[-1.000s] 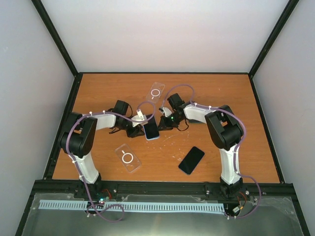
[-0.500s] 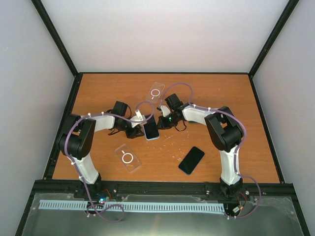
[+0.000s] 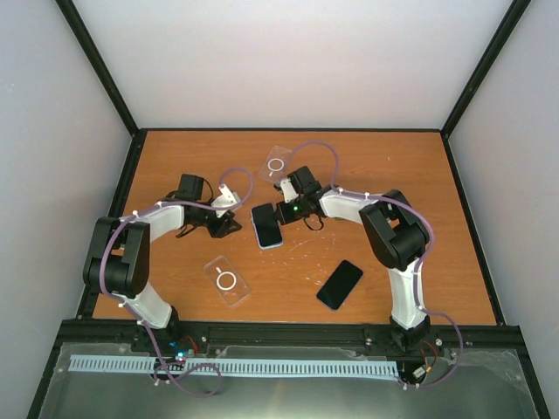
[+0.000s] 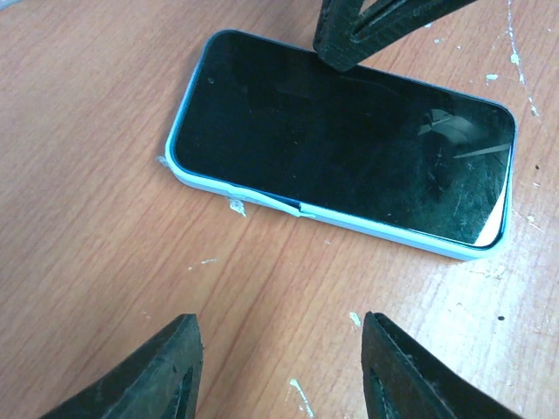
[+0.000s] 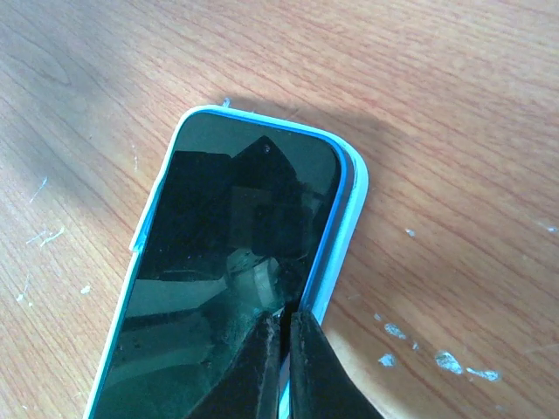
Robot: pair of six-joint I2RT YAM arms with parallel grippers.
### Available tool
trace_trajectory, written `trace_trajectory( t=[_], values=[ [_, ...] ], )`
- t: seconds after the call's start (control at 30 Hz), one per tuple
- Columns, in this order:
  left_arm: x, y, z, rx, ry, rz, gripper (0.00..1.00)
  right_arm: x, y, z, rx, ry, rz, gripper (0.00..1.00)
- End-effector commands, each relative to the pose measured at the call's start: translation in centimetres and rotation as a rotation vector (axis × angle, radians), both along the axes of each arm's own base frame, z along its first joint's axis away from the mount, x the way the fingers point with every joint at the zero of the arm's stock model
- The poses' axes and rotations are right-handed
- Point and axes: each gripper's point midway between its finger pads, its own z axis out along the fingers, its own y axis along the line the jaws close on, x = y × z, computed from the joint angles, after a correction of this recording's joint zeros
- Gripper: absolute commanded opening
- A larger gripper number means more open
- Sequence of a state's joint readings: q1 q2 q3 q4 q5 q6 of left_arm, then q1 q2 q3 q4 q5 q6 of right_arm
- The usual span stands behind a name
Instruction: Put the phone into the phone case
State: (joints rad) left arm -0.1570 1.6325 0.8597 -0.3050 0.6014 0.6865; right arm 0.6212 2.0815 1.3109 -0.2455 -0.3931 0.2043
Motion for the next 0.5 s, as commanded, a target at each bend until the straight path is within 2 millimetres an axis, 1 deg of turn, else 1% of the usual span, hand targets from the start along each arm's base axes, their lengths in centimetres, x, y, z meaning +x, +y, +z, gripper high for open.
trace_trajectory(
  t=[0.0, 0.07, 0.2, 0.3, 0.4, 0.47],
  values=[
    [-0.7, 0.0, 0.2, -0.003, 0.004, -0.021, 0.51, -13.9, -6.3, -13.2, -0.378, 0.432, 0.142, 0.03],
    [-0.7, 0.0, -0.1, 0.002, -0.001, -0.028, 0.52, -14.0, -6.2, -12.4, -0.354, 0.430, 0.163, 0.03],
    [-0.4, 0.0, -0.6, 0.005, 0.008, -0.028, 0.52, -14.1, -5.0, -9.5, -0.273, 0.423, 0.192, 0.03],
    [-0.3, -0.4, -0.7, 0.006, 0.012, -0.033, 0.53, -14.3, -4.6, -7.7, -0.244, 0.430, 0.210, 0.03],
    [-0.6, -0.9, -1.0, 0.020, 0.007, -0.050, 0.55, -14.9, -4.5, -6.7, -0.231, 0.460, 0.229, 0.05],
    [-0.9, -1.2, -1.2, 0.030, 0.004, -0.059, 0.56, -15.0, -4.5, -6.1, -0.221, 0.457, 0.237, 0.05]
  ],
)
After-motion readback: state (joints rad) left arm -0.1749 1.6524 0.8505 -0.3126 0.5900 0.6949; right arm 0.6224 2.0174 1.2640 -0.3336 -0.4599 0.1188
